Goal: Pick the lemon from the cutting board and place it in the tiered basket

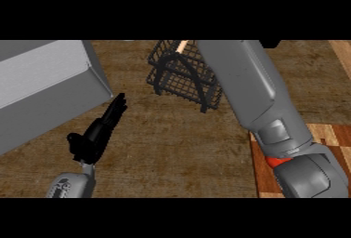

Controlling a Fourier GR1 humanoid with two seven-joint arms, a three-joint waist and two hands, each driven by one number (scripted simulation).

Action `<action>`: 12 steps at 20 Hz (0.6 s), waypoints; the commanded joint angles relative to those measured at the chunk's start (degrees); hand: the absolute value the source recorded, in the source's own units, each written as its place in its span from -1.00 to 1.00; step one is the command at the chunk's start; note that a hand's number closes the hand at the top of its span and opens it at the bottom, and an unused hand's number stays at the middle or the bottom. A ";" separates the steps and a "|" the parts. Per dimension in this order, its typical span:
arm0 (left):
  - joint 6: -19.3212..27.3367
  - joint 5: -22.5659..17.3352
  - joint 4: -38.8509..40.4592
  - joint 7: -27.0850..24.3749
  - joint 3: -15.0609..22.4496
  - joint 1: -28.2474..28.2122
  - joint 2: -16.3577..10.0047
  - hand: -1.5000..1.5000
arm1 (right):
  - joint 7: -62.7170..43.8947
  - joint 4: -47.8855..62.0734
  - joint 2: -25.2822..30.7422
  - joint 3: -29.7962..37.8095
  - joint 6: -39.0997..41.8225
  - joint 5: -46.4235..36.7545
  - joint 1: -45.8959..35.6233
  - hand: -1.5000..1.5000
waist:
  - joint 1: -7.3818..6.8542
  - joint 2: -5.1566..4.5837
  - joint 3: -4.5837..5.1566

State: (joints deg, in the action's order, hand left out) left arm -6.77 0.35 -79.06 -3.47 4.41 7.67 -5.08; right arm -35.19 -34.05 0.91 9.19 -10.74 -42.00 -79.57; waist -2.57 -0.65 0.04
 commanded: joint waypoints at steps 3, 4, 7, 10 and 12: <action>-1.03 -0.18 0.36 0.12 -0.55 0.81 -0.84 0.00 | 2.37 8.04 -0.87 3.77 -3.02 6.48 -5.58 1.00 | -0.58 -0.15 0.02; -1.63 -1.26 -0.56 2.33 -1.05 1.86 -1.07 0.00 | 3.26 8.81 -0.88 3.79 -3.40 7.65 -4.49 1.00 | -0.31 -0.05 0.01; -1.16 -0.07 -0.45 0.35 -0.06 -0.21 -0.74 0.00 | -2.69 9.85 -0.89 10.39 -5.16 14.02 -5.18 1.00 | -1.41 -0.24 0.00; 0.01 0.94 2.13 -1.91 -0.12 0.44 0.28 0.00 | -2.90 12.91 -0.90 11.57 -5.75 18.01 -6.57 -1.00 | -1.12 -0.40 0.05; -0.47 0.18 1.38 -1.05 -1.18 1.15 -0.61 0.00 | -1.17 13.49 -0.90 11.80 -7.92 20.45 -6.74 -1.00 | -0.73 -0.09 0.03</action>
State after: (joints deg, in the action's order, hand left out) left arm -7.35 0.42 -78.28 -4.01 3.80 8.27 -5.45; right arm -36.24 -22.93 0.08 19.03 -16.16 -26.77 -84.84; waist -3.25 -0.84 0.05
